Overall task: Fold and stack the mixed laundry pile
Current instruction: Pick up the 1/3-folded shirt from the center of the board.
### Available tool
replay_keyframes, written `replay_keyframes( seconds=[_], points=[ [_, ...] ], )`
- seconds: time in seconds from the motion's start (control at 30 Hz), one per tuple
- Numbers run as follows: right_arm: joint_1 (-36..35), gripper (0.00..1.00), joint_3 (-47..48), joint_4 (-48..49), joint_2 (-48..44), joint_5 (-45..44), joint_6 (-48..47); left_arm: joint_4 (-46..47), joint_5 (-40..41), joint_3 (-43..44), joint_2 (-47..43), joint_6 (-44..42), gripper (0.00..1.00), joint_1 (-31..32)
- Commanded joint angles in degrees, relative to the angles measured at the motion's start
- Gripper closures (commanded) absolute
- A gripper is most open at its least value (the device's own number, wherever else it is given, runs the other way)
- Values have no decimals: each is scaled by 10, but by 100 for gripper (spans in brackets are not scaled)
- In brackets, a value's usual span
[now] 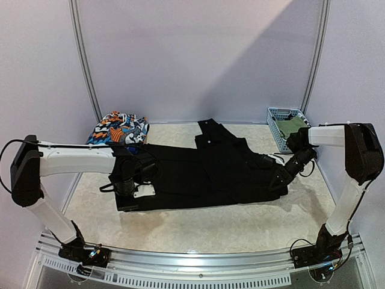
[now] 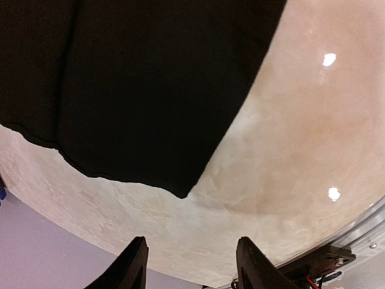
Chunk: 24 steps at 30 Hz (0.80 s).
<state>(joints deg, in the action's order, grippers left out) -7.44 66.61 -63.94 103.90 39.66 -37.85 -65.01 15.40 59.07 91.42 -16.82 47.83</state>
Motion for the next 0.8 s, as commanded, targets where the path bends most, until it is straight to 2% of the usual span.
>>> replay_keyframes(
  seconds=[0.0,0.27,0.47,0.6,0.77],
  points=[
    [0,91,12,-8,6,20,-11,32,46,-1,43,-14,49,5],
    [-1,91,6,-10,1,19,-14,42,45,5,109,-9,52,5],
    [0,92,7,-9,1,19,-14,30,35,-9,95,-6,51,6],
    [0,92,8,-10,3,21,-15,42,66,-32,81,-14,51,6],
    [0,92,10,-11,4,23,-16,59,103,-26,106,-21,55,6]
  ],
)
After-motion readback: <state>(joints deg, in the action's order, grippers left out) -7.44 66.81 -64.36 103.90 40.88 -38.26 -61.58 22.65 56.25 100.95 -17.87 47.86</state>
